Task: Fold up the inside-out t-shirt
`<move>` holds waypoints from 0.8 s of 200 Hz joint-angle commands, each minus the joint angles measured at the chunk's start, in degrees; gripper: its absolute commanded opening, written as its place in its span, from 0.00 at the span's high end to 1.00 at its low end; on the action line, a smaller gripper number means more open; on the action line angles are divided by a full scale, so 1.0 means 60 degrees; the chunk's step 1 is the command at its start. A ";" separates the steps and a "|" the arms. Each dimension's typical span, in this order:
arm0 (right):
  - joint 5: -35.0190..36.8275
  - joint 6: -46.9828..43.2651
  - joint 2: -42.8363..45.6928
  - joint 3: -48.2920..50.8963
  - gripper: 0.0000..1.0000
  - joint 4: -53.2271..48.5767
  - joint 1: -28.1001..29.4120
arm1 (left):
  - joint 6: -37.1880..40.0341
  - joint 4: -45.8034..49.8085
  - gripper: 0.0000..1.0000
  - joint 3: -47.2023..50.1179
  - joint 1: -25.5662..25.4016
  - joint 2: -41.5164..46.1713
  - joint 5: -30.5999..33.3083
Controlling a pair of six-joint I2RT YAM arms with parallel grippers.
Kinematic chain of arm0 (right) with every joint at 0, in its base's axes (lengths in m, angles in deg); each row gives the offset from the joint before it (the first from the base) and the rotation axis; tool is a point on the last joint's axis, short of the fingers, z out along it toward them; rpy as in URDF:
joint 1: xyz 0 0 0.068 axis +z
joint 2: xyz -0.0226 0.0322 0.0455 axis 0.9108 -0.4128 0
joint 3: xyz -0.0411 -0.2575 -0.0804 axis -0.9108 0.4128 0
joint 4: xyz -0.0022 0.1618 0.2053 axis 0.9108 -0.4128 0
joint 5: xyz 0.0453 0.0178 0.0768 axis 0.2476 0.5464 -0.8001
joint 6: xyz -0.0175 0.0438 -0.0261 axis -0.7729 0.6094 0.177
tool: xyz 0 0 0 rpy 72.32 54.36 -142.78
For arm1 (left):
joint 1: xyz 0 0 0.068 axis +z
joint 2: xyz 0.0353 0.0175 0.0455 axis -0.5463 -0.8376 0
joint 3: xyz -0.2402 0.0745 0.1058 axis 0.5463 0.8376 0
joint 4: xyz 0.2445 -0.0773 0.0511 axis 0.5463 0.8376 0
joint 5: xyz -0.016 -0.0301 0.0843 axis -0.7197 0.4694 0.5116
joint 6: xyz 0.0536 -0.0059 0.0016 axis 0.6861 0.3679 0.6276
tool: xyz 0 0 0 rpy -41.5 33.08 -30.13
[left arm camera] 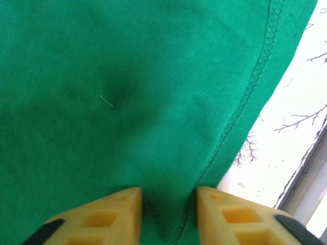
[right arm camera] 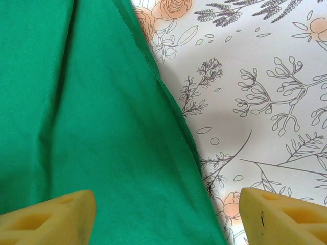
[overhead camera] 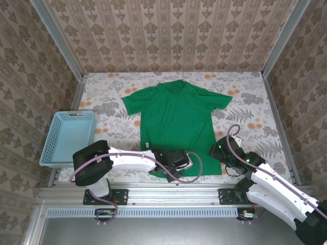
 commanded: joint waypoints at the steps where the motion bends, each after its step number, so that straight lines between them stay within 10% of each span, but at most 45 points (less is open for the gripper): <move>1: -0.0154 -0.0130 0.0057 0.0148 0.24 0.0045 -0.0043 | -0.0038 0.0287 0.74 -0.0319 -0.0078 0.0066 0.0007; 160: -0.0727 -0.0247 -0.0154 0.0265 0.24 0.0330 -0.0116 | -0.0197 0.0184 0.98 -0.0311 -0.0014 0.0811 -0.0027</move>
